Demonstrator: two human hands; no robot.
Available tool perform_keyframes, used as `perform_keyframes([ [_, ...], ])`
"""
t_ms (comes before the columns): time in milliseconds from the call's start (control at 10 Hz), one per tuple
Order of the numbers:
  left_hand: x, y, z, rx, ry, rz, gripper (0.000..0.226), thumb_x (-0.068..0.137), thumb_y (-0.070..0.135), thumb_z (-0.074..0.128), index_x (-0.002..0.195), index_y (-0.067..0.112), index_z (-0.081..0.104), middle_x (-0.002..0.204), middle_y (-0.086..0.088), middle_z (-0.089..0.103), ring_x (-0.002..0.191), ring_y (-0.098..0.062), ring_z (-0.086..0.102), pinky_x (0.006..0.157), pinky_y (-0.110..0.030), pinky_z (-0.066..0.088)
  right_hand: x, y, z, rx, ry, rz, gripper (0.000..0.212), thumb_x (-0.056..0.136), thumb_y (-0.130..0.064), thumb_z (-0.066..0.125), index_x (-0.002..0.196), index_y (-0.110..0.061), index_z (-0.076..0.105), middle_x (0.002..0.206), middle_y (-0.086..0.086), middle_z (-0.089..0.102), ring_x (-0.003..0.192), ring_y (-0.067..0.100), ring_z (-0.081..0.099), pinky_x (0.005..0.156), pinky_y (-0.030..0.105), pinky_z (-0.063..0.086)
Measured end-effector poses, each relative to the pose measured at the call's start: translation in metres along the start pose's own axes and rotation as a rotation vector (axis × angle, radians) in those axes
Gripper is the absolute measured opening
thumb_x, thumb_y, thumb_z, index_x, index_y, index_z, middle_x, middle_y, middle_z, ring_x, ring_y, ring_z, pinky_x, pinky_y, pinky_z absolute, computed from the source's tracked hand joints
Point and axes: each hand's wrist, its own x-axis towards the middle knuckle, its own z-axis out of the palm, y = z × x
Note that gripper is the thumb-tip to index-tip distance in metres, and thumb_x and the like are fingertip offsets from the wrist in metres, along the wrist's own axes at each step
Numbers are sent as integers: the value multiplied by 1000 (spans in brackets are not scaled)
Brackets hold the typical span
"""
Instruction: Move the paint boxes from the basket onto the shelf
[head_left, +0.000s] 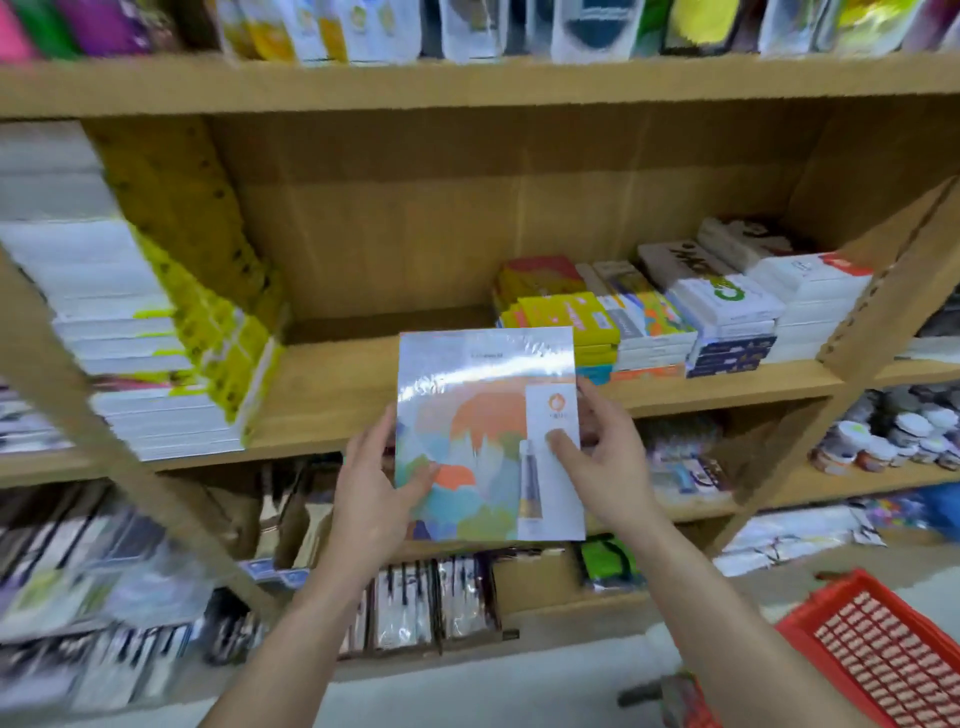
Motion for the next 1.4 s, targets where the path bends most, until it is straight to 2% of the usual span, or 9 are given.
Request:
perform_keyframes([
  [100, 20, -11, -27, -7, 29, 1, 84, 82, 29, 85, 154, 27, 41, 137, -4, 59, 115, -28, 63, 93, -48, 56, 24, -10, 51, -62, -17, -34, 59, 96, -12, 68, 151, -27, 51, 135, 10, 65, 119, 34, 64, 98, 52, 56],
  [200, 41, -26, -43, 57, 3, 24, 81, 79, 31, 87, 150, 26, 47, 145, -3, 55, 130, -26, 53, 104, -38, 46, 48, -12, 94, -188, -134, 11, 75, 97, -26, 71, 162, -17, 35, 163, 8, 43, 150, 29, 41, 117, 34, 36],
  [400, 80, -56, -59, 187, -208, -54, 109, 60, 65, 87, 153, 31, 43, 166, -5, 34, 146, -26, 43, 115, -39, 41, 84, -8, 139, -394, -334, 89, 84, 90, -49, 71, 162, -20, 38, 173, 5, 24, 155, 29, 35, 122, 41, 35],
  [600, 92, -74, -59, 401, -124, 61, 111, 57, 88, 65, 150, 29, 50, 164, -1, 38, 150, -30, 31, 114, -43, 36, 77, 7, 126, -521, -426, -15, 103, 71, -81, 70, 159, -36, 41, 176, -7, 14, 161, 18, 21, 124, 41, 30],
  [700, 100, -76, -51, 411, -84, 60, 103, 65, 87, 63, 152, 33, 46, 165, 1, 36, 147, -28, 35, 109, -43, 42, 80, 14, 128, -615, -348, -47, 93, 81, -76, 68, 159, -32, 43, 175, -2, 21, 156, 22, 33, 118, 41, 38],
  [800, 121, -74, -42, 436, -74, 23, 98, 73, 83, 63, 155, 34, 38, 168, -2, 31, 150, -28, 33, 111, -45, 40, 91, 10, 143, -779, -197, -70, 87, 89, -75, 59, 156, -21, 48, 163, 11, 45, 141, 37, 50, 110, 45, 45],
  [1100, 170, -80, -26, 582, -21, -19, 97, 68, 94, 36, 150, 43, 31, 166, 6, 33, 138, -31, 46, 103, -49, 46, 125, 16, 172, -922, -168, 34, 80, 95, -80, 32, 162, -36, 29, 167, 1, 40, 148, 31, 38, 116, 53, 31],
  [1300, 160, -70, -24, 588, 35, -39, 87, 79, 82, 57, 151, 38, 39, 162, 3, 40, 141, -29, 45, 105, -47, 45, 119, 12, 166, -930, -215, 27, 82, 97, -78, 32, 164, -33, 24, 169, 4, 37, 150, 32, 36, 117, 52, 31],
  [1400, 132, -62, -22, 577, 177, -11, 74, 88, 63, 65, 146, 21, 48, 148, -6, 55, 131, -30, 54, 97, -44, 50, 105, 8, 155, -915, -242, -4, 80, 101, -67, 41, 165, -23, 23, 169, 6, 36, 150, 33, 36, 119, 51, 32],
])
